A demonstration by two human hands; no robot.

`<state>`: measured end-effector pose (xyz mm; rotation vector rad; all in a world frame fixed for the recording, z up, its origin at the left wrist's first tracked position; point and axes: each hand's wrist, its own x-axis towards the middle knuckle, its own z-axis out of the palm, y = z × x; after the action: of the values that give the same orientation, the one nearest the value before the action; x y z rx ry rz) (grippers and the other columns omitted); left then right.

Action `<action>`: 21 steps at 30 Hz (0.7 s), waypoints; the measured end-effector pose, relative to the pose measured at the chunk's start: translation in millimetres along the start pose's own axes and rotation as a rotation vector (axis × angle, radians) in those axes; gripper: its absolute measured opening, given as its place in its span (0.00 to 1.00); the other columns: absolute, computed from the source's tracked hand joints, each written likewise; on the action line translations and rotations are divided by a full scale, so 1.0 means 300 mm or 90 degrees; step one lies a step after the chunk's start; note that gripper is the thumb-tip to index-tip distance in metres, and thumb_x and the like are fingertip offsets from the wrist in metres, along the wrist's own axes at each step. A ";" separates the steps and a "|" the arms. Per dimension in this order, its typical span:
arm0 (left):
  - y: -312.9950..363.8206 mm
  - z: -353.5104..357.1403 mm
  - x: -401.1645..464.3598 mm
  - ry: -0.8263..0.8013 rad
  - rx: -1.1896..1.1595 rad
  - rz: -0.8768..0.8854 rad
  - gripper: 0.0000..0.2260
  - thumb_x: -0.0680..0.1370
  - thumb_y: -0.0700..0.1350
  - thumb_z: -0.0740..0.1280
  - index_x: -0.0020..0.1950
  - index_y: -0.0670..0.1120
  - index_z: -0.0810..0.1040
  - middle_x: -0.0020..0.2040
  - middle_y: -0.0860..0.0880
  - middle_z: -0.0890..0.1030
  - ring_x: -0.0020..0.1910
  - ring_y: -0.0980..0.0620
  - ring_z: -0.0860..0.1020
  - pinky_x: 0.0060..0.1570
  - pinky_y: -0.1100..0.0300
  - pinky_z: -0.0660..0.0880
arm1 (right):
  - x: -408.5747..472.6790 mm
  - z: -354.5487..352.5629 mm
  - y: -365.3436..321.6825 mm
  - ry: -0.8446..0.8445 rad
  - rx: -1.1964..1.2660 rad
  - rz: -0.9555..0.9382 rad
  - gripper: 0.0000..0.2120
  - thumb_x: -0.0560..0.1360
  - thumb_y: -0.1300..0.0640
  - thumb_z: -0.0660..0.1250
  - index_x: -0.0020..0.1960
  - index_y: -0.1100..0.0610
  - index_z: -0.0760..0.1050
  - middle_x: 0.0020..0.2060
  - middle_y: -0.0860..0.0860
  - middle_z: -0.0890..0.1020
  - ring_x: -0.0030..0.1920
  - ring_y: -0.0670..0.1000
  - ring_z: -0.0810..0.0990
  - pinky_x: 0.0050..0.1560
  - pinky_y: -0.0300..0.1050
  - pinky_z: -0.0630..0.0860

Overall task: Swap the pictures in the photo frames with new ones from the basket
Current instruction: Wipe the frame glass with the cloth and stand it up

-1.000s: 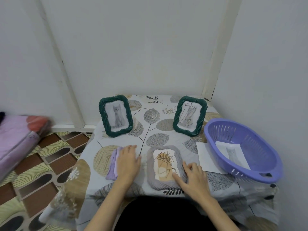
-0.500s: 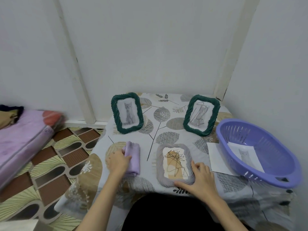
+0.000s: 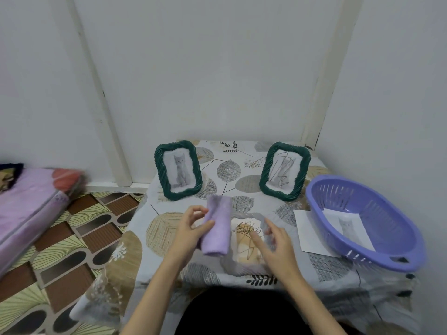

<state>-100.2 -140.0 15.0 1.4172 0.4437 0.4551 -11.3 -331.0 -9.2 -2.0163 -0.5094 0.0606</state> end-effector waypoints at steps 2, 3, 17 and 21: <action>0.004 0.059 -0.014 -0.037 -0.058 -0.001 0.09 0.73 0.36 0.68 0.46 0.50 0.74 0.56 0.48 0.77 0.38 0.49 0.78 0.24 0.63 0.72 | 0.022 0.018 -0.075 -0.017 0.261 0.077 0.14 0.73 0.53 0.68 0.58 0.52 0.76 0.42 0.50 0.77 0.38 0.46 0.75 0.39 0.34 0.73; 0.004 0.087 -0.019 -0.049 -0.075 0.003 0.09 0.73 0.36 0.69 0.46 0.50 0.75 0.55 0.47 0.77 0.38 0.50 0.79 0.25 0.63 0.73 | 0.035 0.022 -0.103 -0.041 0.362 0.124 0.14 0.74 0.55 0.67 0.58 0.58 0.76 0.42 0.52 0.79 0.36 0.45 0.76 0.35 0.35 0.73; -0.083 0.106 0.039 -0.003 0.125 0.027 0.06 0.78 0.38 0.63 0.52 0.47 0.75 0.49 0.51 0.78 0.44 0.53 0.77 0.37 0.67 0.74 | 0.113 -0.093 -0.005 -0.084 -0.425 -0.280 0.21 0.74 0.60 0.63 0.68 0.57 0.68 0.50 0.55 0.74 0.47 0.52 0.73 0.49 0.47 0.75; -0.134 0.091 0.057 0.002 0.228 0.082 0.05 0.76 0.37 0.65 0.49 0.47 0.75 0.47 0.53 0.78 0.45 0.53 0.75 0.42 0.71 0.72 | 0.069 -0.048 0.062 -0.193 -0.455 -0.338 0.17 0.68 0.56 0.71 0.56 0.58 0.78 0.44 0.58 0.78 0.45 0.58 0.79 0.43 0.52 0.76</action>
<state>-69.3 -157.2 -22.5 1.7993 0.4532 0.4980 17.4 -342.5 -14.5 -2.4920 -1.4005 -0.1668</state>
